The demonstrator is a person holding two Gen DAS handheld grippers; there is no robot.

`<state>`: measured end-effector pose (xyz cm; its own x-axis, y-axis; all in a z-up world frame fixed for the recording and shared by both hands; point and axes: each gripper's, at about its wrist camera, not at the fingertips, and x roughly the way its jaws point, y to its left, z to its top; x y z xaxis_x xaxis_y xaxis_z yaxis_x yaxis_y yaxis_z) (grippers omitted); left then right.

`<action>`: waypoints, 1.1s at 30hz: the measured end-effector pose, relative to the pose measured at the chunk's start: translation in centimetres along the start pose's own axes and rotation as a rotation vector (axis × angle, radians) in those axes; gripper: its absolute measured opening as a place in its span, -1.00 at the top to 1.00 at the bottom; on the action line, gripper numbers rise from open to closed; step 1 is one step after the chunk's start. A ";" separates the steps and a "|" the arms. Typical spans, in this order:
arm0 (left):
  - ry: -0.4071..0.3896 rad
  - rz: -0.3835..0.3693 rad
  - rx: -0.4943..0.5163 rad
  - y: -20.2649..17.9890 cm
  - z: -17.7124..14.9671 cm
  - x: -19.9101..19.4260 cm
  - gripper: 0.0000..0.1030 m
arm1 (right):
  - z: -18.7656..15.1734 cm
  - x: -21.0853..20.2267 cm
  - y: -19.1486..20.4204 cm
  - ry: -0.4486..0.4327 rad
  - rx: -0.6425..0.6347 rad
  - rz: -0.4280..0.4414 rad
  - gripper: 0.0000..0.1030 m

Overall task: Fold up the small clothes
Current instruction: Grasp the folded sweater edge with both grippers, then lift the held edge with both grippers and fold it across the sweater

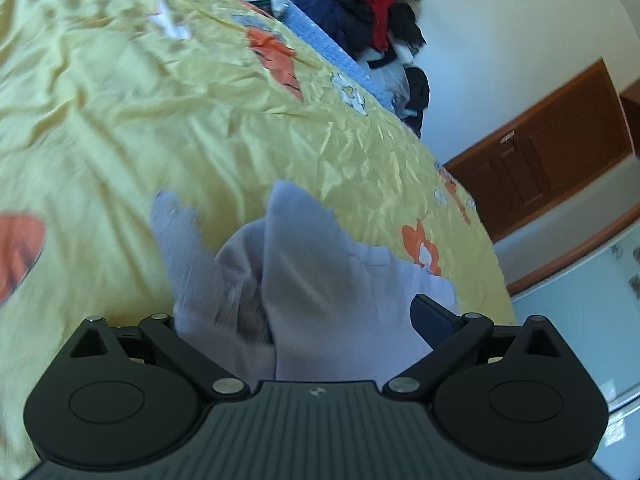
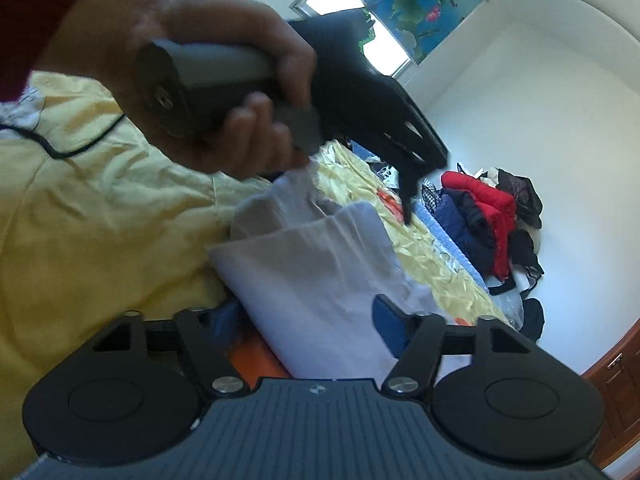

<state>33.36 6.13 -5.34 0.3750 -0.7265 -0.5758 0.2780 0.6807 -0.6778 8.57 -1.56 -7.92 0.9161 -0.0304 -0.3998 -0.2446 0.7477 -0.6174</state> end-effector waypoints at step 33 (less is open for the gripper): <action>-0.047 0.415 0.202 -10.1 0.5 0.9 0.73 | -2.2 -4.0 -9.9 -0.120 0.501 0.199 0.85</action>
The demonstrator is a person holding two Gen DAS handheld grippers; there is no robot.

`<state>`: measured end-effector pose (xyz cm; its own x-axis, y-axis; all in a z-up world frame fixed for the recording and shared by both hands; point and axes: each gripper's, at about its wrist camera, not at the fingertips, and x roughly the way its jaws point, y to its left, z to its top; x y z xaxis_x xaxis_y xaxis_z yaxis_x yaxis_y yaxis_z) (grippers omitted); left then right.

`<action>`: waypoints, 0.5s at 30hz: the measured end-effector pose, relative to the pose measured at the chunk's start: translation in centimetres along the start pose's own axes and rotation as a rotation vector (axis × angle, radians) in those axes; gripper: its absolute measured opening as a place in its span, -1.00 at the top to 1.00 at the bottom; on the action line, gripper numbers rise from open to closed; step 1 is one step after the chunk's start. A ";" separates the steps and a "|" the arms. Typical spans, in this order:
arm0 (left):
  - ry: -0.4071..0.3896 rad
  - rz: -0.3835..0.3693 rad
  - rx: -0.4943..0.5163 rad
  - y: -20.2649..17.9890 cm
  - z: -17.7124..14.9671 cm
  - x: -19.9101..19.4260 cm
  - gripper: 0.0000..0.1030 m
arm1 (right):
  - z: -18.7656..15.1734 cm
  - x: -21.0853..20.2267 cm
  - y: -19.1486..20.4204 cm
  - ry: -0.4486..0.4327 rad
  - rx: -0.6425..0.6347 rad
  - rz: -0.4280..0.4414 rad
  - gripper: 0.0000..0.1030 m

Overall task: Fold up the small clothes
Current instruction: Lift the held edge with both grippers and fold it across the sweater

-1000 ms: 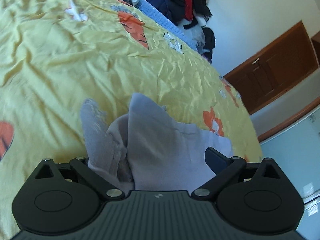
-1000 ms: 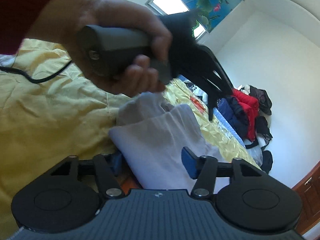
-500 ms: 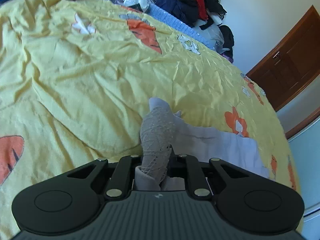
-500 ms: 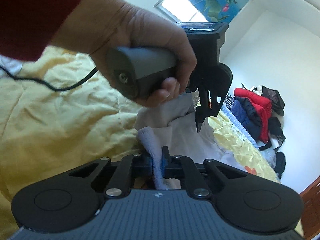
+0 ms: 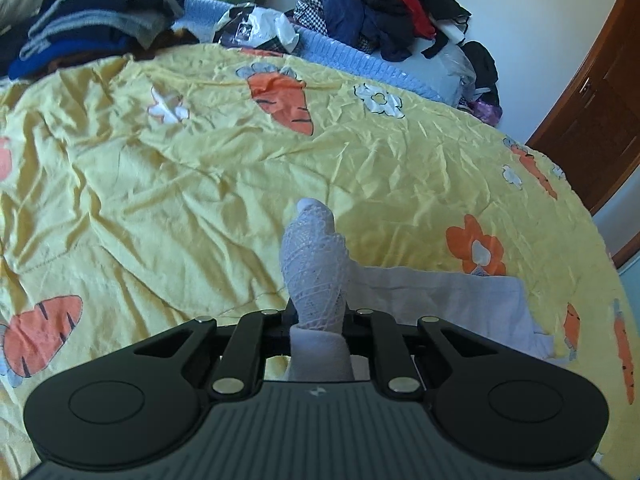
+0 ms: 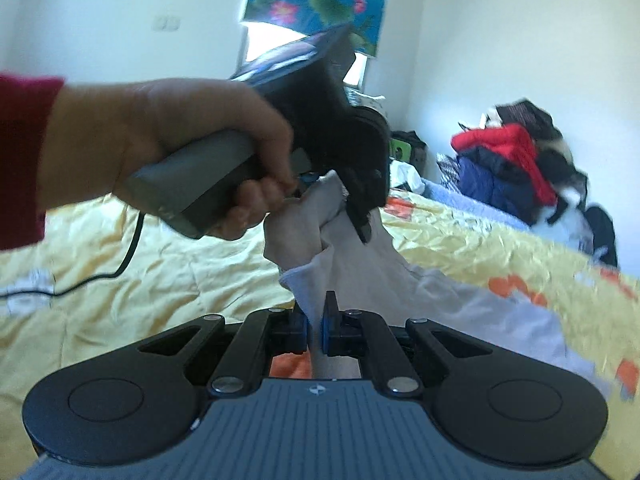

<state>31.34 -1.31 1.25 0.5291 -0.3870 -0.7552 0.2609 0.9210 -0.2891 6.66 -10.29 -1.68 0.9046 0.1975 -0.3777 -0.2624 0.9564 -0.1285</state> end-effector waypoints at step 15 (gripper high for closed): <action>-0.027 0.029 0.036 -4.8 0.3 -1.4 0.73 | -1.0 -2.2 -4.1 -0.023 0.167 -0.019 0.85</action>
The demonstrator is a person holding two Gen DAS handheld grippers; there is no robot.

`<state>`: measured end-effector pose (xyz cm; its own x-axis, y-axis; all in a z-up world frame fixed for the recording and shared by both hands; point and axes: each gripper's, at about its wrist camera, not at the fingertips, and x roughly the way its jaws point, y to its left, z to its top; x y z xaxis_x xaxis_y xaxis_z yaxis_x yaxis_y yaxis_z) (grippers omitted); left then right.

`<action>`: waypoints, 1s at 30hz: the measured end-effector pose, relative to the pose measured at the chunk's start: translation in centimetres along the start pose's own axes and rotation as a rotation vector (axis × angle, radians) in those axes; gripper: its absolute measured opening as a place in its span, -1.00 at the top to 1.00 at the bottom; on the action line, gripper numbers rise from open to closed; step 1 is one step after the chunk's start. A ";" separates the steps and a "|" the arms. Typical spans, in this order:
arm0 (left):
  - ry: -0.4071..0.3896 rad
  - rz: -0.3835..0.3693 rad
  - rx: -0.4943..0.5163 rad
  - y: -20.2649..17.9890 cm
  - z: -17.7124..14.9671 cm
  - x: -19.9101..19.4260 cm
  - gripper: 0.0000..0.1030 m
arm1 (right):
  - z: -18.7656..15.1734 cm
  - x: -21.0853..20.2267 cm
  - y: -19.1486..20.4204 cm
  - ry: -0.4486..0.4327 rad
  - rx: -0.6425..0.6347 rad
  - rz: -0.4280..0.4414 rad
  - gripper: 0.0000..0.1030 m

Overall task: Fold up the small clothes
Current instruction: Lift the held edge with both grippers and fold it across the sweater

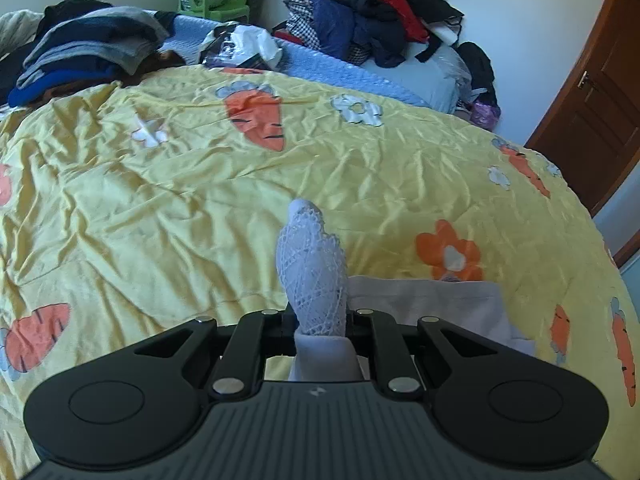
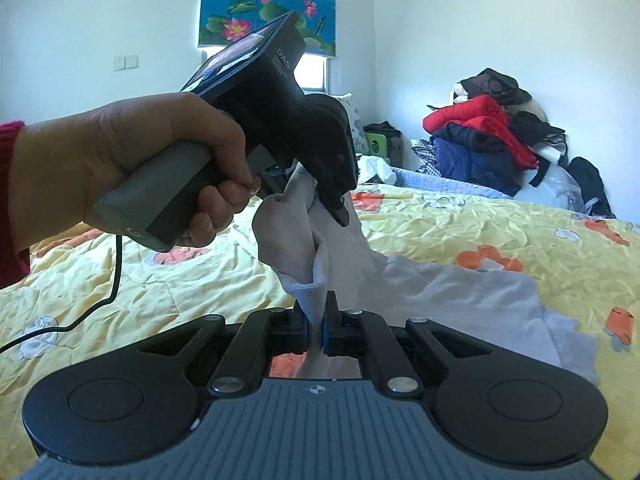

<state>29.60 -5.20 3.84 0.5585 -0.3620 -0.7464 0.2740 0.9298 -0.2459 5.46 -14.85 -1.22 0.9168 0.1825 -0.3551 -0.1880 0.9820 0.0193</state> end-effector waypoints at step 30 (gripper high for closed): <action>0.040 -0.017 0.146 -13.3 -1.9 5.6 0.73 | -2.5 -3.1 -9.6 0.015 0.241 -0.086 0.85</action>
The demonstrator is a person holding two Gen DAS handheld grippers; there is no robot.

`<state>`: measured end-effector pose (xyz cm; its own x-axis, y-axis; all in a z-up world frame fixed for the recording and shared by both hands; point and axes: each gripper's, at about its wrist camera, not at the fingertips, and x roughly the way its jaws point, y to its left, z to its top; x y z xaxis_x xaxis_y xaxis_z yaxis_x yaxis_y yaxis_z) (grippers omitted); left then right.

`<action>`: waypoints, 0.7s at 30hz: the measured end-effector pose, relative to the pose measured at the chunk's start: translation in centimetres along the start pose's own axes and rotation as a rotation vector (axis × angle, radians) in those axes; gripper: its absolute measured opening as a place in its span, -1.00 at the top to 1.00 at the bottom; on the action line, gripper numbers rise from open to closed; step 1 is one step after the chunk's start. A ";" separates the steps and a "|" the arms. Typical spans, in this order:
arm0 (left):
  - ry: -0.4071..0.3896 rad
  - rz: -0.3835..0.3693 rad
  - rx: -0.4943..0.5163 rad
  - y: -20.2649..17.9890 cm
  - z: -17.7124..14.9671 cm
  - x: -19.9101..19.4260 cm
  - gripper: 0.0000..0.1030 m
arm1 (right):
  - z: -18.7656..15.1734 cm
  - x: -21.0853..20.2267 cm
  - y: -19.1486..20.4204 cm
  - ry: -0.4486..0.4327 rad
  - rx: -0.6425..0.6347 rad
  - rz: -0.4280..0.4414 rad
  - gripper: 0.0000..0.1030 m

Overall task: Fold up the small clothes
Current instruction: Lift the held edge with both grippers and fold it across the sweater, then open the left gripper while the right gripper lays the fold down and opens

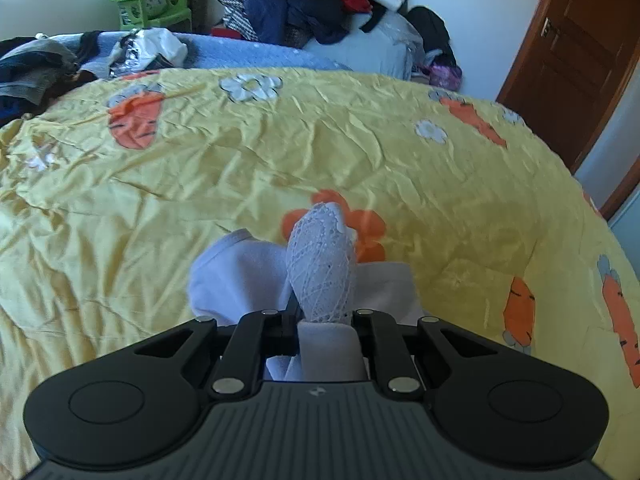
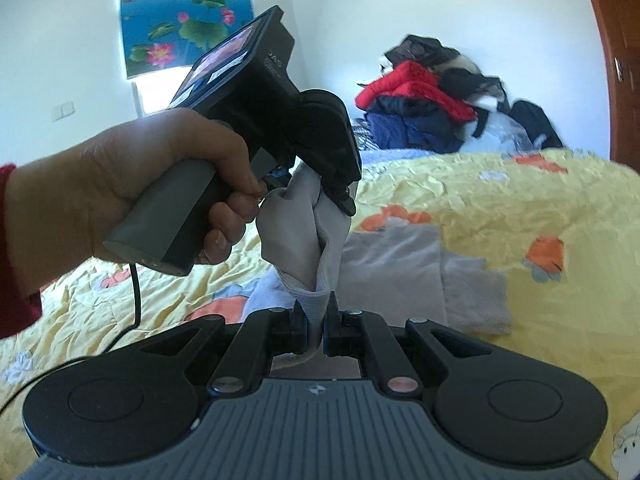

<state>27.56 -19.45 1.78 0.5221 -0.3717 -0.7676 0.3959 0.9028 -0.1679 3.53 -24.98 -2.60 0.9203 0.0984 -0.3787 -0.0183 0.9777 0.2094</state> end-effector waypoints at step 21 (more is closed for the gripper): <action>-0.067 0.002 0.048 -4.3 0.1 1.9 -0.64 | -2.4 2.4 -7.0 0.118 0.355 0.071 0.82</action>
<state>26.98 -24.06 1.10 0.5717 -0.3851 -0.7244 0.4299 0.8927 -0.1353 4.88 -31.11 -7.12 0.8700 0.2044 -0.4486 0.0752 0.8442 0.5306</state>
